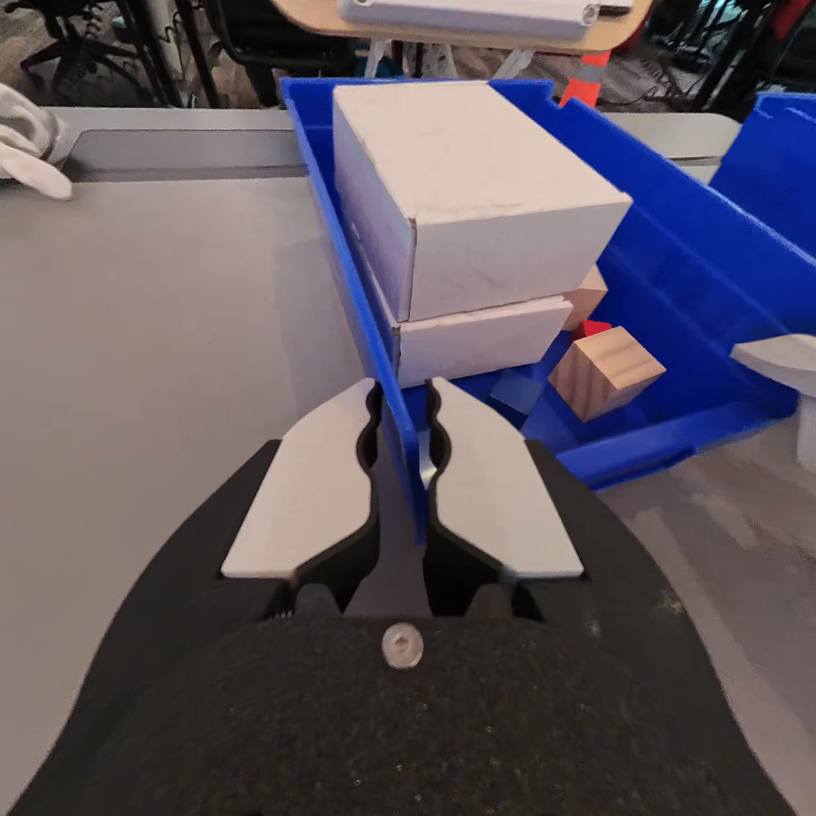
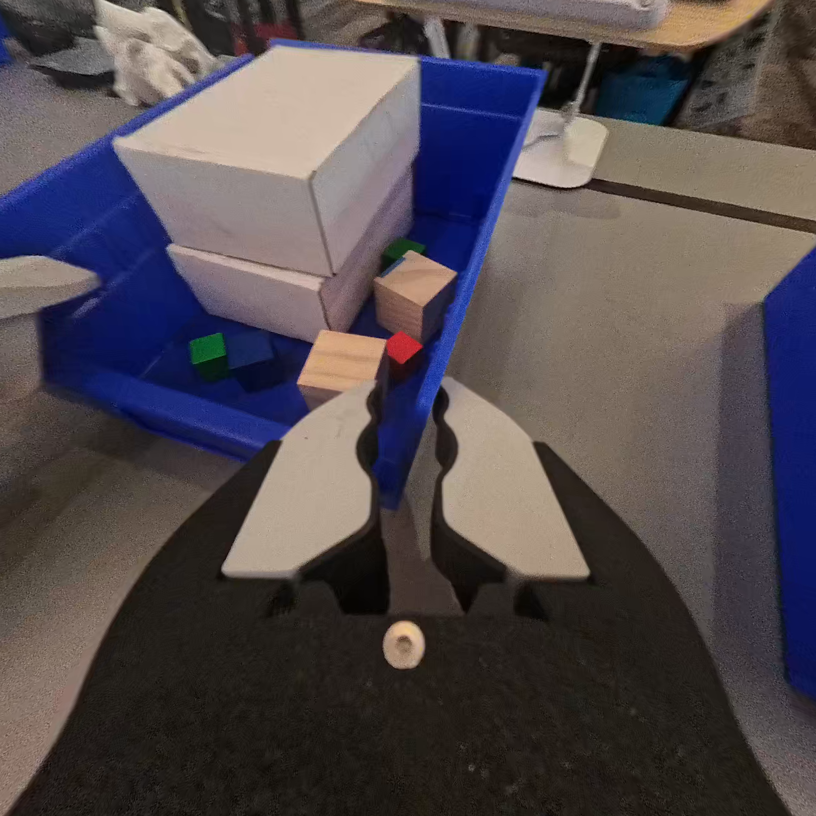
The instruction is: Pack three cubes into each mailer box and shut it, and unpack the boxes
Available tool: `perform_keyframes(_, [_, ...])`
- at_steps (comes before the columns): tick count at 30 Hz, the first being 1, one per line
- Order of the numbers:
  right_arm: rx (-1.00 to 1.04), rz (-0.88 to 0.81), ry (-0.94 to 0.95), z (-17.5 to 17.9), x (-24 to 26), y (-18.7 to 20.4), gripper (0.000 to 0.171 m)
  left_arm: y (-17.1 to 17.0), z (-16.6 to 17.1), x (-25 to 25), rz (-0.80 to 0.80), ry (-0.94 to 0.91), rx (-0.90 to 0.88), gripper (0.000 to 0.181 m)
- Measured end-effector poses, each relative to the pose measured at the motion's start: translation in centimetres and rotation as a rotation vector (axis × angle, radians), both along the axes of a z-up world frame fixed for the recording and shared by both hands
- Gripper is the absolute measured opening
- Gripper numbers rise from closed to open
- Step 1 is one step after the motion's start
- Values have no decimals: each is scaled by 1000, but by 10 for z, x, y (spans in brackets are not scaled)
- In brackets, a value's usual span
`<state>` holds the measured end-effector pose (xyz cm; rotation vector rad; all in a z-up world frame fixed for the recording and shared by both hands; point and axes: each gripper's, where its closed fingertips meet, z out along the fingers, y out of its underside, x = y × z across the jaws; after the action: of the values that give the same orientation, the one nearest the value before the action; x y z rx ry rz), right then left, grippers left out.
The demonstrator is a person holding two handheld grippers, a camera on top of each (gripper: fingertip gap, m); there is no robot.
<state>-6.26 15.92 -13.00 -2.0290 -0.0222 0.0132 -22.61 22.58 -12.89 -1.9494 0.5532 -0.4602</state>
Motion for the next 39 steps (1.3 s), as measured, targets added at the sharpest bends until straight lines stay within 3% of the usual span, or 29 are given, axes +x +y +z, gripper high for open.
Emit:
perform_keyframes(1, [-14,-93,-42,-3,9,5,7,3,0,-4,24,14,-4,9])
perform_keyframes(6, [13,-176,0,4,-26,27,4,20,5,-41,124,54,-18,4])
perform_keyframes(12, [74,-98,36,17,-136,75,4,59,29,-154,212,90,55,3])
perform_keyframes(16, [38,-46,28,7,-211,99,4,75,17,-230,253,107,0,3])
perform_keyframes(18, [19,-61,19,-3,-235,102,5,82,3,-253,247,86,-36,4])
perform_keyframes(23, [74,-34,50,-2,-256,98,8,92,2,-270,222,6,-29,4])
perform_keyframes(24, [72,25,82,-1,-261,98,12,93,4,-272,217,3,-8,6])
perform_keyframes(26, [61,233,175,1,-277,91,26,94,13,-279,231,-10,33,35])
perform_keyframes(28, [75,393,160,5,-271,77,47,91,40,-287,247,-84,126,53])
perform_keyframes(32, [141,525,17,23,-212,43,54,67,108,-303,280,-274,343,55])
perform_keyframes(35, [175,525,-78,33,-155,11,55,47,119,-278,217,-213,401,51])
perform_keyframes(39, [125,446,-112,20,-92,-42,54,12,111,-190,17,-274,318,55])
